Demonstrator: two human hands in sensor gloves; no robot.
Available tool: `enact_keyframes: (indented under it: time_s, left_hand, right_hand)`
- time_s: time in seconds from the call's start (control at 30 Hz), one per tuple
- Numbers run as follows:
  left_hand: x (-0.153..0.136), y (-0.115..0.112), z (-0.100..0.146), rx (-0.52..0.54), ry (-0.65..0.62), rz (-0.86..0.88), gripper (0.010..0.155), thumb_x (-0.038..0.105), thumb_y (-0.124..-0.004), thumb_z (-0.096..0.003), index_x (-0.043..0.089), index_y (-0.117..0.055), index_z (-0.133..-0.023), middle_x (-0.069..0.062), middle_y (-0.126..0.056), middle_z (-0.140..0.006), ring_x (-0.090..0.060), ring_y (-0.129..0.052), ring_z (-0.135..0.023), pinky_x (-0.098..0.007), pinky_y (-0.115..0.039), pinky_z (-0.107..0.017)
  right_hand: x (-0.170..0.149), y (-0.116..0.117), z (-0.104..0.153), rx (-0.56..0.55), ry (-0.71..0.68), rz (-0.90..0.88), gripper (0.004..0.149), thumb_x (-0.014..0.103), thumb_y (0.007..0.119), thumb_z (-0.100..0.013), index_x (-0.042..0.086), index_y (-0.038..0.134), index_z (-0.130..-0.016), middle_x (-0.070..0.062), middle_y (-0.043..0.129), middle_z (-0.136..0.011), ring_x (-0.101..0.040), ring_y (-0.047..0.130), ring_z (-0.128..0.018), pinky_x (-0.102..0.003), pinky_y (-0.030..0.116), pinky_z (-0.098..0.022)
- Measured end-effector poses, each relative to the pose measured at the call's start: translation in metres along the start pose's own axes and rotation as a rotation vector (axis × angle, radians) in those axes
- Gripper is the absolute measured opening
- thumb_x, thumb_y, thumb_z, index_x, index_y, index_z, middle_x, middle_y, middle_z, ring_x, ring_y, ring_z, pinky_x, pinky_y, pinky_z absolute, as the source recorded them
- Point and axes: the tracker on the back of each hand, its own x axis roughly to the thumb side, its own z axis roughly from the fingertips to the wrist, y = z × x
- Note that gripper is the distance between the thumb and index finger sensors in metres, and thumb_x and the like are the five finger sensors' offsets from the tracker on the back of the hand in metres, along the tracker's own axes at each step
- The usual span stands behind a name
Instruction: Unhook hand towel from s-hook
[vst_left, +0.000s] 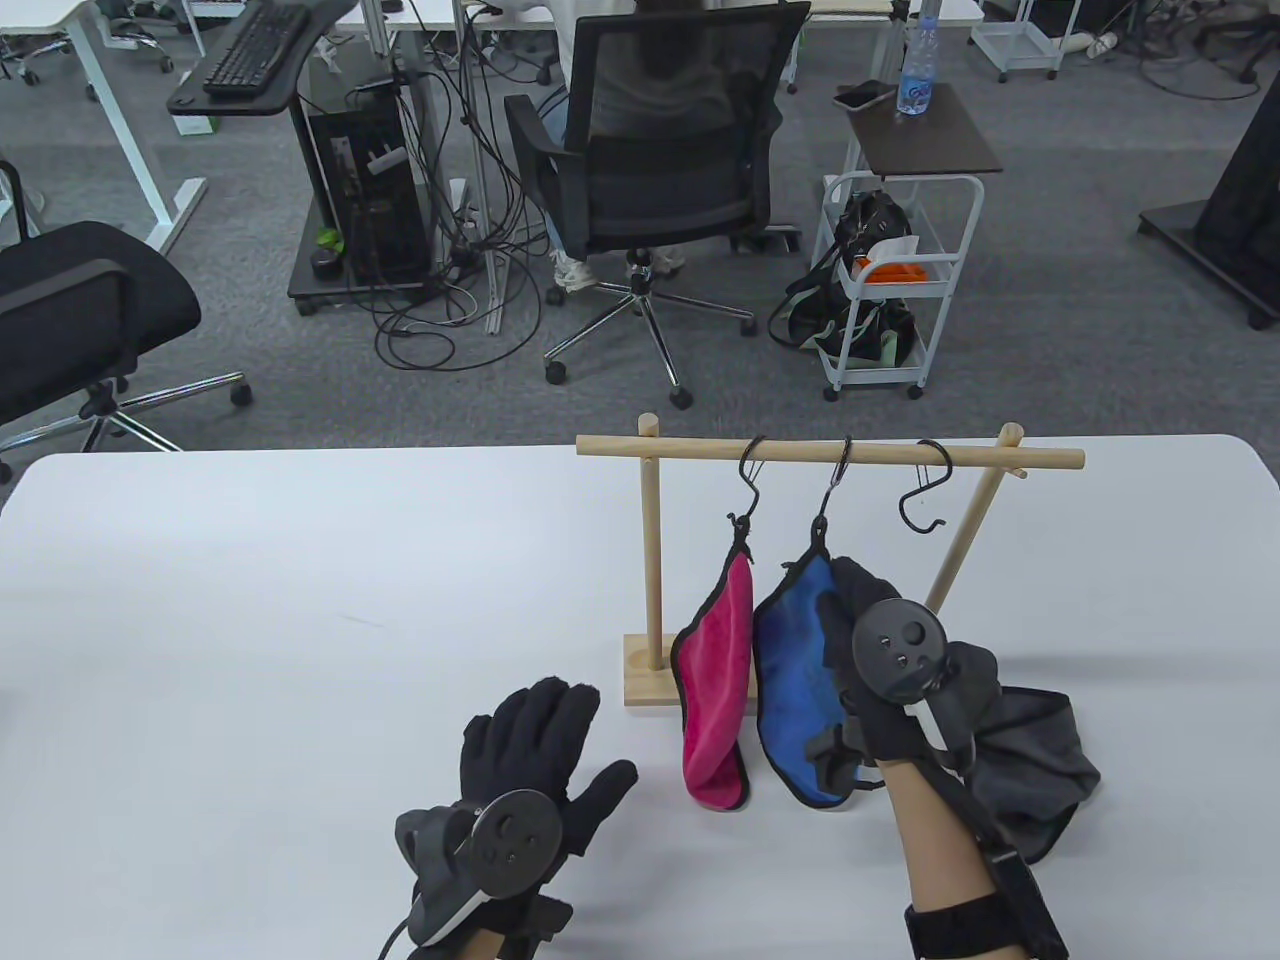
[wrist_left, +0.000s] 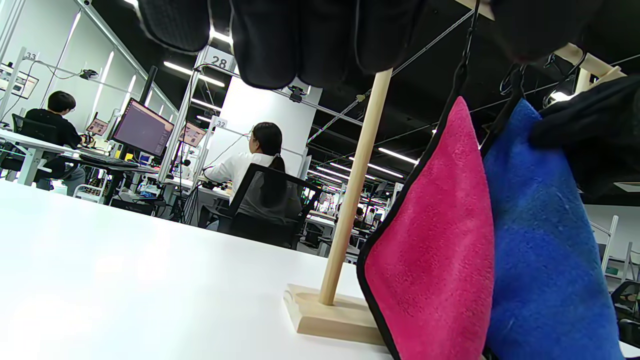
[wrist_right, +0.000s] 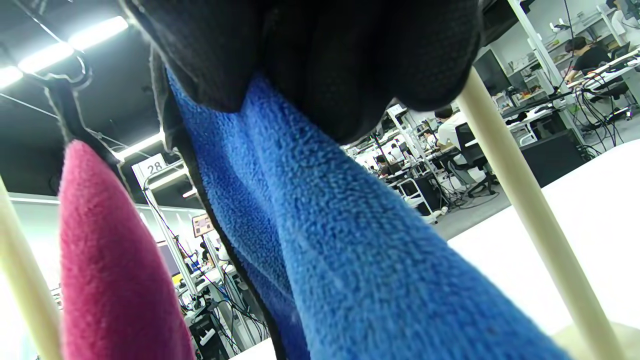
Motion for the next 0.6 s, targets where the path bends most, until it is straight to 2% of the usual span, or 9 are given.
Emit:
enact_keyframes:
  time_s: [0.43, 0.6]
  left_hand:
    - [0.001, -0.001, 0.000, 0.001, -0.006, 0.001, 0.076, 0.072, -0.063, -0.0532, 0.029, -0.055, -0.116, -0.011, -0.062, -0.122, -0.043, -0.067, -0.110, -0.069, -0.052, -0.079]
    - [0.001, -0.001, 0.000, 0.000, -0.006, 0.000, 0.075, 0.071, -0.063, -0.0534, 0.029, -0.055, -0.115, -0.011, -0.062, -0.122, -0.043, -0.067, -0.110, -0.069, -0.053, -0.078]
  right_hand:
    - [0.003, -0.024, 0.014, -0.049, -0.051, 0.015, 0.039, 0.031, 0.079, -0.063, 0.020, 0.074, -0.100, -0.010, 0.091, -0.083, -0.028, 0.094, -0.066, -0.046, 0.076, -0.059]
    - [-0.003, -0.026, 0.023, -0.035, -0.056, 0.028, 0.039, 0.031, 0.079, -0.063, 0.020, 0.074, -0.100, -0.010, 0.091, -0.083, -0.028, 0.095, -0.066, -0.046, 0.077, -0.058]
